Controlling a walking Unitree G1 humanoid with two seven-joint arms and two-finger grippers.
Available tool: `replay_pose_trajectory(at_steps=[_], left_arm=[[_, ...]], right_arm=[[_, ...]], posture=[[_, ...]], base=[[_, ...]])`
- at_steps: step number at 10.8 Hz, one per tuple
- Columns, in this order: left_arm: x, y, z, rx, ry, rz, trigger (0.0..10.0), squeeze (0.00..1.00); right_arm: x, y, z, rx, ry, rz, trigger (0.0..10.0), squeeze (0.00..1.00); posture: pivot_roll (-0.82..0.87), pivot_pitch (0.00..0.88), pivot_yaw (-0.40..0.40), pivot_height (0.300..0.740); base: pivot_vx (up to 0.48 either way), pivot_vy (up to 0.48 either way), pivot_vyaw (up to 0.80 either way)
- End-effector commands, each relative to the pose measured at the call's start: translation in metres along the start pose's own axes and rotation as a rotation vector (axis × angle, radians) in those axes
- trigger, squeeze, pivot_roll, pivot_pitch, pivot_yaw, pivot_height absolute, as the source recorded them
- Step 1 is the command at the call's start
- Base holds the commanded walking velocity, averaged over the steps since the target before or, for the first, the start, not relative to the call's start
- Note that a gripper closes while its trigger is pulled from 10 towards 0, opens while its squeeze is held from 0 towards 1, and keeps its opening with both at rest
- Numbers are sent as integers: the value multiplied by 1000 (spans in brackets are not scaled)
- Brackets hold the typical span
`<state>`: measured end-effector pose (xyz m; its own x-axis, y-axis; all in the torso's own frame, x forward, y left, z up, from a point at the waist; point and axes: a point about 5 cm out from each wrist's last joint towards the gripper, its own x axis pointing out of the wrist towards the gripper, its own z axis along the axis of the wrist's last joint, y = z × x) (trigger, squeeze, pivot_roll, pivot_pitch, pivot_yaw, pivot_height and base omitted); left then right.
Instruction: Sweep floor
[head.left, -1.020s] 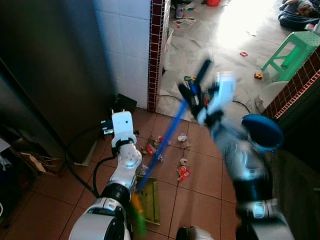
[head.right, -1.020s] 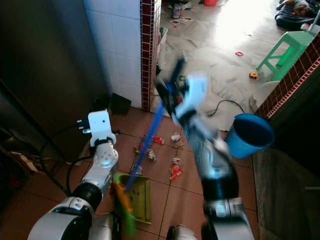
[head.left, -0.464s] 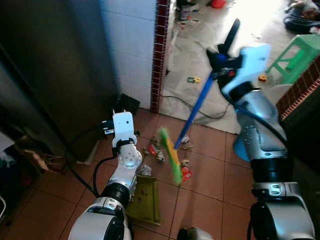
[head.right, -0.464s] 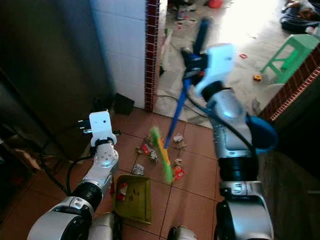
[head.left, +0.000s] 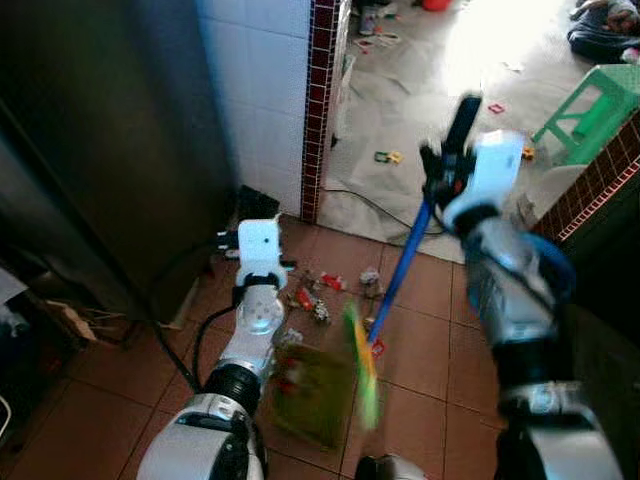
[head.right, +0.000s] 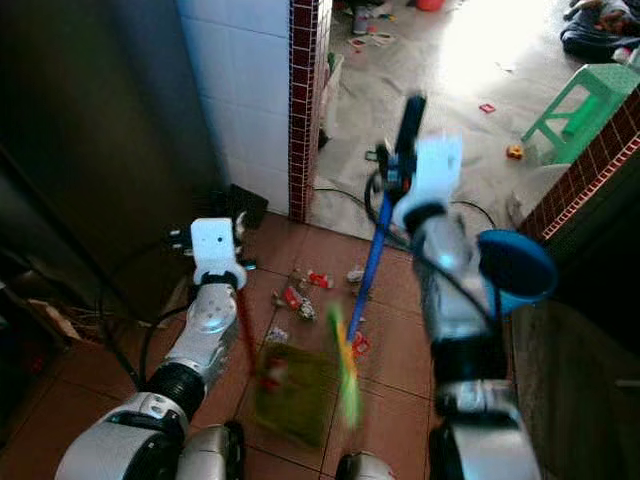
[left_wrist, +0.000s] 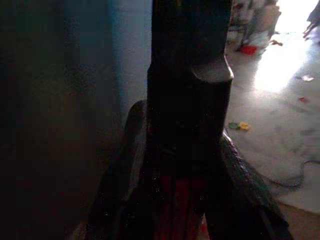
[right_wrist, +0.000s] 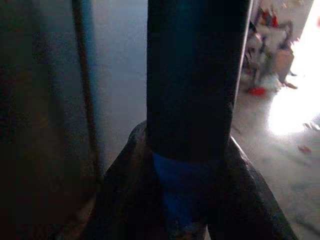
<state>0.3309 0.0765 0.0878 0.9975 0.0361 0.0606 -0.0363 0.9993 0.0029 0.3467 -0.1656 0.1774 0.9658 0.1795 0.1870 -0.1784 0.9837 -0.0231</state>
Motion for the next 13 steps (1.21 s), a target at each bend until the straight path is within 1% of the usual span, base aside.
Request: replay_pose_trajectory(at_steps=[1, 2, 3, 4, 6, 7, 8, 9, 10, 11, 12, 13], left_arm=[[3, -2, 14, -19, -71, -27, 10000, 0], [5, 0, 19, -51, -80, -21, 10000, 0], [7, 3, 27, -123, -87, -19, 10000, 0], [9, 5, 33, -132, -107, -27, 10000, 0], [10, 6, 37, -150, -105, -25, 10000, 0], [11, 5, 41, -196, -75, -17, 10000, 0], [12, 6, 45, -173, -66, -3, 10000, 0], [13, 6, 50, -161, -81, -42, 10000, 0], [12, 7, 55, -158, -99, -77, 10000, 0], [10, 8, 65, -173, -125, -117, 10000, 0], [7, 12, 73, -171, -152, -116, 10000, 0], [4, 17, 79, -193, -159, -115, 10000, 0]], right_arm=[[-1, -5, 7, -29, -43, -39, 10000, 0], [-3, -5, 1, -27, -30, -53, 10000, 0], [-6, -1, -6, -21, -9, -65, 10000, 0], [-7, 3, -9, -24, 0, -57, 10000, 0], [-7, 8, -14, 38, 32, -54, 10000, 0], [-3, 13, -12, 35, 39, -20, 10000, 0], [2, 13, -7, 24, 32, 3, 10000, 0], [7, 11, -2, 2, 26, 4, 10000, 0], [8, 6, 1, -29, 19, -33, 10000, 0], [3, -3, -6, -58, 42, -98, 10000, 0], [-1, -3, -11, -74, 56, -124, 10000, 0], [-4, 1, -14, -46, 54, -100, 10000, 0]], posture=[[-3, 67, -49, 740], [3, 65, -48, 740], [2, 65, -46, 740], [2, 63, -47, 740], [0, 61, -47, 740], [3, 65, -41, 740], [3, 71, -32, 740], [8, 72, -31, 740], [4, 73, -32, 740], [23, 75, -32, 740], [23, 73, -27, 740], [14, 73, -28, 740]], base=[[0, 0, 0], [0, 0, 0], [0, 0, 0], [0, 0, 0], [0, 0, 0], [0, 0, 0], [0, 0, 0], [0, 0, 0], [0, 0, 0], [0, 0, 0], [0, 0, 0], [0, 0, 0]])
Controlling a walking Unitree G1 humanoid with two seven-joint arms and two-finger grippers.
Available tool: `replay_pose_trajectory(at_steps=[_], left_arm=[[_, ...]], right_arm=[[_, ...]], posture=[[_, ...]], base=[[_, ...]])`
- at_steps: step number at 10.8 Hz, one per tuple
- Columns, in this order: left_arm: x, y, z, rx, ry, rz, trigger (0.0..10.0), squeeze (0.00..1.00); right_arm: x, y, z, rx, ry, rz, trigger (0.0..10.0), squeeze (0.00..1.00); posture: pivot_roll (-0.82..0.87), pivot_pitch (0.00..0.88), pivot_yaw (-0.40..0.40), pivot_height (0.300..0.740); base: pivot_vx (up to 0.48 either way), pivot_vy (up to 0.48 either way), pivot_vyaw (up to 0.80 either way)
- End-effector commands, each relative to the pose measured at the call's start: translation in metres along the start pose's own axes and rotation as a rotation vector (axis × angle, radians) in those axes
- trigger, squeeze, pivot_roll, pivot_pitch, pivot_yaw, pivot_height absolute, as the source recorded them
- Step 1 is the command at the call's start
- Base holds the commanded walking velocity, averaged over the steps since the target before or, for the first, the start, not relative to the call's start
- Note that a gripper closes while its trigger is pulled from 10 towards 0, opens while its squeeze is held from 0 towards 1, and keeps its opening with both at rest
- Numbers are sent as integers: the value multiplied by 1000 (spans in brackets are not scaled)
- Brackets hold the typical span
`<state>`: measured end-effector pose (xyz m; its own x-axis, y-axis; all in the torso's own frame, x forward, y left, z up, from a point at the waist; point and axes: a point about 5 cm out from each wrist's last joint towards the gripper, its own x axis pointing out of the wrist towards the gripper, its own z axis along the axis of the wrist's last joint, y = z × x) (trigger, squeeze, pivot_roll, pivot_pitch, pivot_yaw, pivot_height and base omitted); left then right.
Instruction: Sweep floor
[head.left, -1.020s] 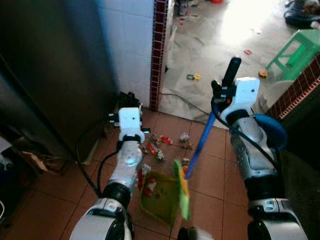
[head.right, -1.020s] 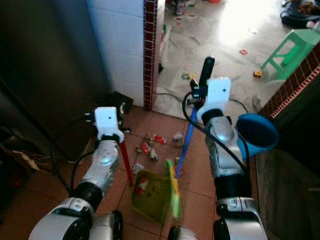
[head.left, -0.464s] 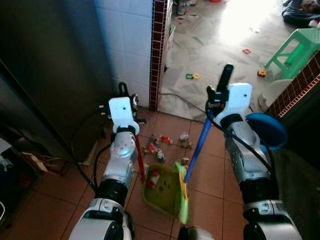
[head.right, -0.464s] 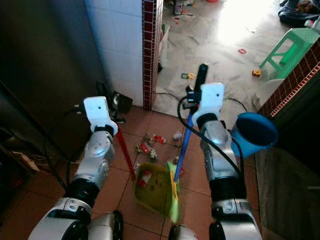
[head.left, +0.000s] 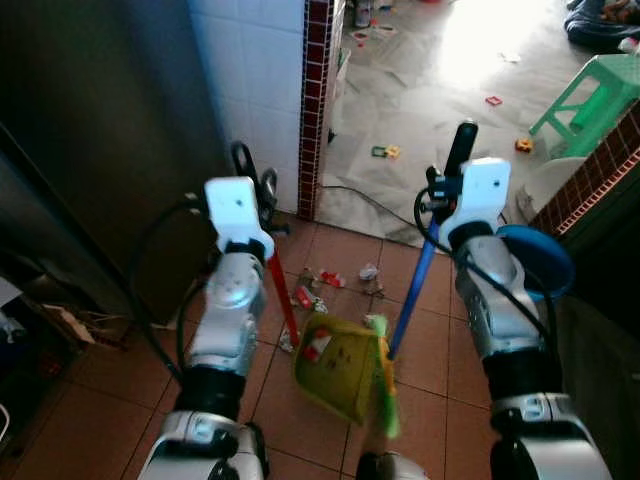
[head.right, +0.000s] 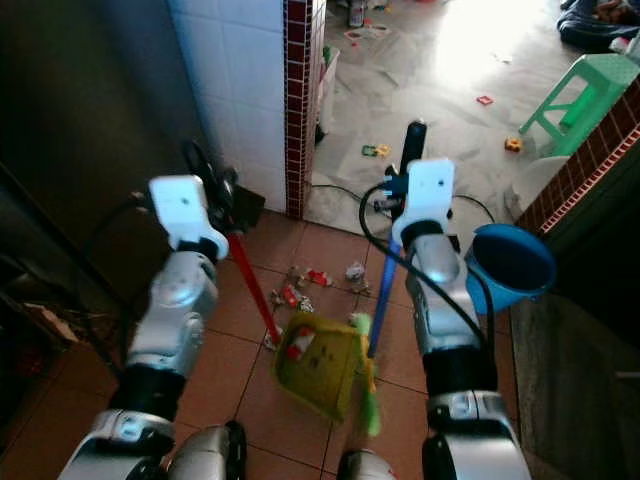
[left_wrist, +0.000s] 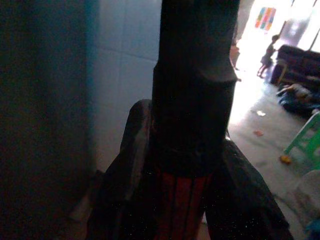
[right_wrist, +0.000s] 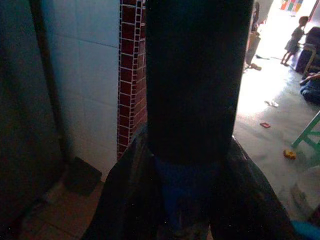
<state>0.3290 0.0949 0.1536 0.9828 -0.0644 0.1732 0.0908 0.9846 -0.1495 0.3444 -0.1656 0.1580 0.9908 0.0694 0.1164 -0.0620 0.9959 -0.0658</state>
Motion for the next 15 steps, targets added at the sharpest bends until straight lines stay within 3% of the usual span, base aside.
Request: replay_pose_trajectory(at_steps=[1, 2, 3, 5, 8, 11, 15], left_arm=[[-2, -3, 14, -68, -46, -40, 10000, 0], [-10, 3, 12, -80, -32, -21, 10000, 0], [-19, 7, 10, -64, -12, -36, 10000, 0], [-27, 20, 1, 2, 34, 1, 10000, 0], [-29, 19, 4, 18, 36, 11, 10000, 0], [-29, 29, 8, 23, 42, 32, 10000, 0], [-26, 21, 9, 8, 42, 7, 10000, 0]], right_arm=[[-4, 0, 2, 17, -14, 2, 10000, 0], [-10, 3, -5, 55, 6, 4, 10000, 0], [-14, 7, -7, 32, 10, 48, 10000, 0], [-14, -7, -6, 86, 4, -30, 10000, 0], [-12, -20, -3, 73, 4, -102, 10000, 0], [-14, -16, -8, 84, 8, -105, 10000, 0], [-17, -24, -8, 78, 5, -121, 10000, 0]], posture=[[12, 67, -27, 740], [-2, 59, -10, 740], [-11, 51, 2, 740], [-9, 52, -5, 740], [-4, 49, -9, 740], [0, 39, 5, 740], [-14, 44, 10, 740]], base=[[0, 0, 0], [0, 0, 0], [0, 0, 0], [0, 0, 0], [0, 0, 0], [0, 0, -800], [0, 0, -758]])
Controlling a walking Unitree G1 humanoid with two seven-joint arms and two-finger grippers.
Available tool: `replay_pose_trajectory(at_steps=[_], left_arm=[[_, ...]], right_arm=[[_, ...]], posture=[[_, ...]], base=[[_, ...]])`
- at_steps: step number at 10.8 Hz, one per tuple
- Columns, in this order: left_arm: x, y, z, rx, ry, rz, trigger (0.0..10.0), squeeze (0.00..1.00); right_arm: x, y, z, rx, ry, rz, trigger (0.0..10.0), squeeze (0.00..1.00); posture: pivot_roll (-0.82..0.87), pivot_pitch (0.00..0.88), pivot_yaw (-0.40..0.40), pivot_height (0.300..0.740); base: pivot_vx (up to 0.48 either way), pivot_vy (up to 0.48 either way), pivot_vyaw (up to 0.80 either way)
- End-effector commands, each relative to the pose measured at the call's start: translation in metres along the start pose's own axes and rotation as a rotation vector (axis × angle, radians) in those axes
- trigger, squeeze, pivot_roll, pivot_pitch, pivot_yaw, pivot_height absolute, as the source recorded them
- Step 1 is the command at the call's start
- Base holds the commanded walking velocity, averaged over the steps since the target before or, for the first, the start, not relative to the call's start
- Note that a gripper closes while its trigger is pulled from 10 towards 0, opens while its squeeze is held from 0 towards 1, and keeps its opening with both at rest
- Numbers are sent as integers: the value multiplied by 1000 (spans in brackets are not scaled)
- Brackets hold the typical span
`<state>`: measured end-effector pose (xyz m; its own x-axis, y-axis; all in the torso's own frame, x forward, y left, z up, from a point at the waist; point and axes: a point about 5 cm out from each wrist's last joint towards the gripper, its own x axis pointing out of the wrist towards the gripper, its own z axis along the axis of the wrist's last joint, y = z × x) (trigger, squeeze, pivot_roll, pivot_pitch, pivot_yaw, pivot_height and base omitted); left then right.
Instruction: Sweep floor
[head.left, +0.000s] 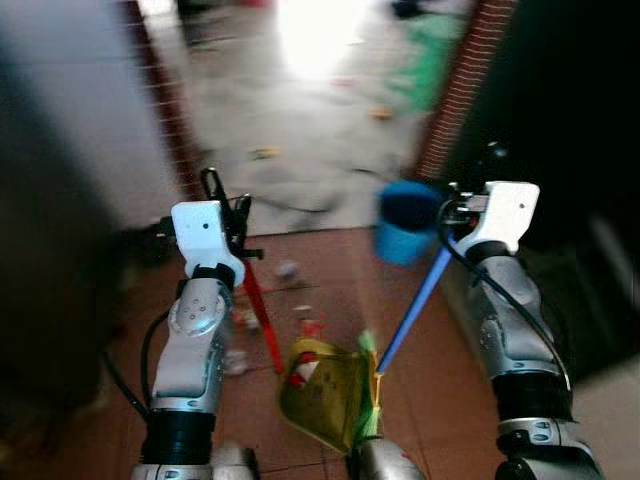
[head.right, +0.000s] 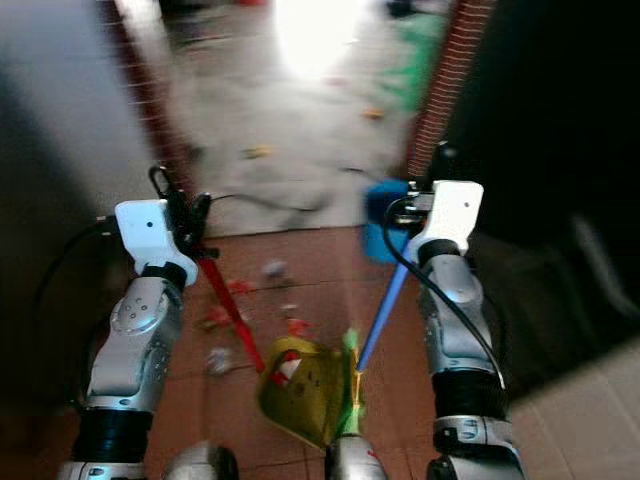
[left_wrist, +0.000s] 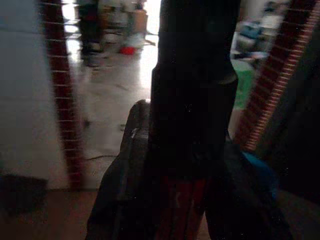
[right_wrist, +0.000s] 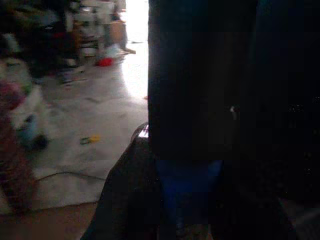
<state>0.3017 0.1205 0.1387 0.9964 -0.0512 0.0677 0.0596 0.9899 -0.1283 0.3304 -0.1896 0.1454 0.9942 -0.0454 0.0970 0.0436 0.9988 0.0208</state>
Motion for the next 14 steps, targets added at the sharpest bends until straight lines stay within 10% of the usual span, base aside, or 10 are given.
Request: replay_pose_trajectory(at_steps=[1, 14], left_arm=[[2, -6, 15, -19, -60, -27, 10000, 0], [5, -6, 18, -41, -84, -4, 10000, 0]], right_arm=[[0, -1, 5, 1, -21, -3, 10000, 0], [6, 2, 7, -40, -33, 35, 10000, 0]], posture=[[-13, 44, 5, 740], [-15, 23, -14, 740]], base=[[0, 0, 0], [0, -204, 0]])
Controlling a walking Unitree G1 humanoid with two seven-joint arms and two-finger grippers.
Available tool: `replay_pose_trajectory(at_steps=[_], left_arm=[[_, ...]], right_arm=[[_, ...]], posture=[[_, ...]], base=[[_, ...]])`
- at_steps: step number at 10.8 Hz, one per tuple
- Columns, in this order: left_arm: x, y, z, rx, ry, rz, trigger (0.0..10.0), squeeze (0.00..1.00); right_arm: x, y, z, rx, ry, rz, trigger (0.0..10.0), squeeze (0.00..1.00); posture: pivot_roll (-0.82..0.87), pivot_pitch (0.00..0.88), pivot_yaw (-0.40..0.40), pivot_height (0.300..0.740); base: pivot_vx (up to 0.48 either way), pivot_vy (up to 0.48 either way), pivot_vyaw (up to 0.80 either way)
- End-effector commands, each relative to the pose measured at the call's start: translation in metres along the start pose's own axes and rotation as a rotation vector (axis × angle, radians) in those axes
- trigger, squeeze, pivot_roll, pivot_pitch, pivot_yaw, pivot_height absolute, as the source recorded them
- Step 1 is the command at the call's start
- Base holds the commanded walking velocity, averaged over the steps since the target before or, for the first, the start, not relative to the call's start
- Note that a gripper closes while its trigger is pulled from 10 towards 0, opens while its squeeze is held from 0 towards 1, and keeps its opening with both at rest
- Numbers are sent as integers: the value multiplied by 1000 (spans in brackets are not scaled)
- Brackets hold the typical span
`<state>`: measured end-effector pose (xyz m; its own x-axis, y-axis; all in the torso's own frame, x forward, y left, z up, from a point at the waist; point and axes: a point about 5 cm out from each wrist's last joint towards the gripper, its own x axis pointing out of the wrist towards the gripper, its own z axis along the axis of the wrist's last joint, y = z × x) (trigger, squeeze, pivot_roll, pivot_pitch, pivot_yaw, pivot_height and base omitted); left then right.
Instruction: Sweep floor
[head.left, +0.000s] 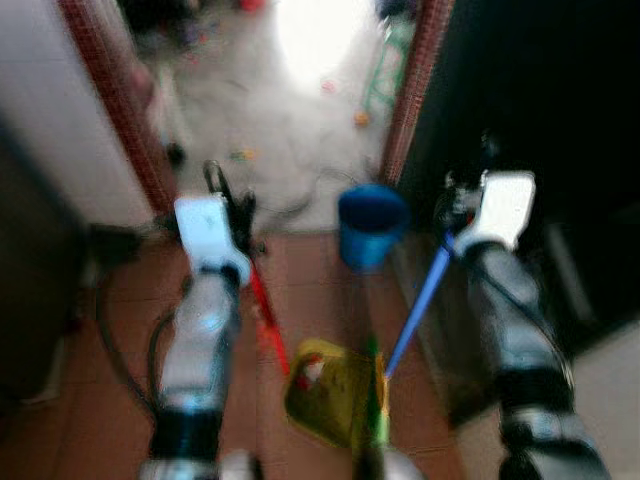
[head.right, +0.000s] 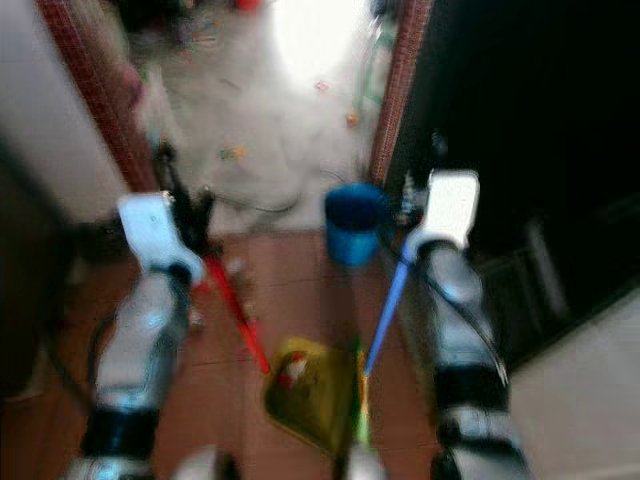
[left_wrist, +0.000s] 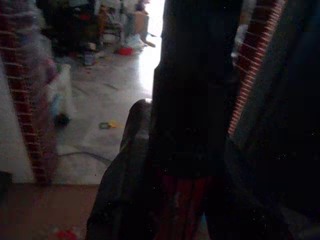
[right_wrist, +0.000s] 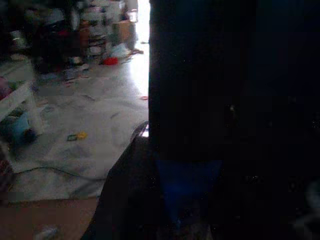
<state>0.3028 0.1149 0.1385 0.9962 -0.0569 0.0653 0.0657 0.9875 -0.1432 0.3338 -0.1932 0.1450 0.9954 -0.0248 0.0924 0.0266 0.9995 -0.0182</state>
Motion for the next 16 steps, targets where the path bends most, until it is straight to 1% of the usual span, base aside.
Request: replay_pose_trajectory(at_steps=[1, 3, 5, 6, 8, 9, 11, 13, 15, 16], left_arm=[[3, 0, 19, -24, -88, 4, 10000, 0], [3, 0, 19, -24, -88, 4, 10000, 0], [4, 8, 23, 3, -113, 47, 10000, 0], [2, 19, 30, 49, -148, 87, 10000, 0], [1, 37, 37, 66, -168, 153, 10000, 0], [2, 40, 38, 68, -170, 161, 10000, 0], [3, 40, 38, 71, -169, 159, 10000, 0], [2, 41, 42, 71, -182, 153, 10000, 0], [1, 43, 41, 77, -177, 155, 10000, 0], [1, 40, 41, 77, -179, 147, 10000, 0]], right_arm=[[2, 5, 8, -3, -37, 15, 10000, 0], [2, 5, 8, -3, -37, 15, 10000, 0], [3, 9, 9, 6, -41, 41, 10000, 0], [2, 6, 20, -8, -103, 41, 10000, 0], [-3, 8, 15, -13, -86, 53, 10000, 0], [-6, 11, 11, -11, -74, 60, 10000, 0], [-7, 12, 11, -14, -77, 69, 10000, 0], [-8, 11, 12, -27, -82, 68, 10000, 0], [-7, 15, 13, -32, -91, 78, 10000, 0], [-8, 15, 11, -31, -88, 79, 10000, 0]], posture=[[-15, 23, -14, 740], [-15, 23, -14, 740], [-13, 31, -20, 740], [-3, 32, -29, 740], [0, 35, -32, 740], [0, 37, -32, 740], [1, 35, -31, 740], [5, 39, -33, 740], [18, 43, -22, 740], [34, 47, -25, 740]], base=[[0, 0, 0], [0, 0, 0], [0, 0, 0], [0, 0, 0], [0, 0, 0], [0, 0, 0], [0, 0, 0], [0, 0, 0], [0, 0, 0], [0, 0, 0]])
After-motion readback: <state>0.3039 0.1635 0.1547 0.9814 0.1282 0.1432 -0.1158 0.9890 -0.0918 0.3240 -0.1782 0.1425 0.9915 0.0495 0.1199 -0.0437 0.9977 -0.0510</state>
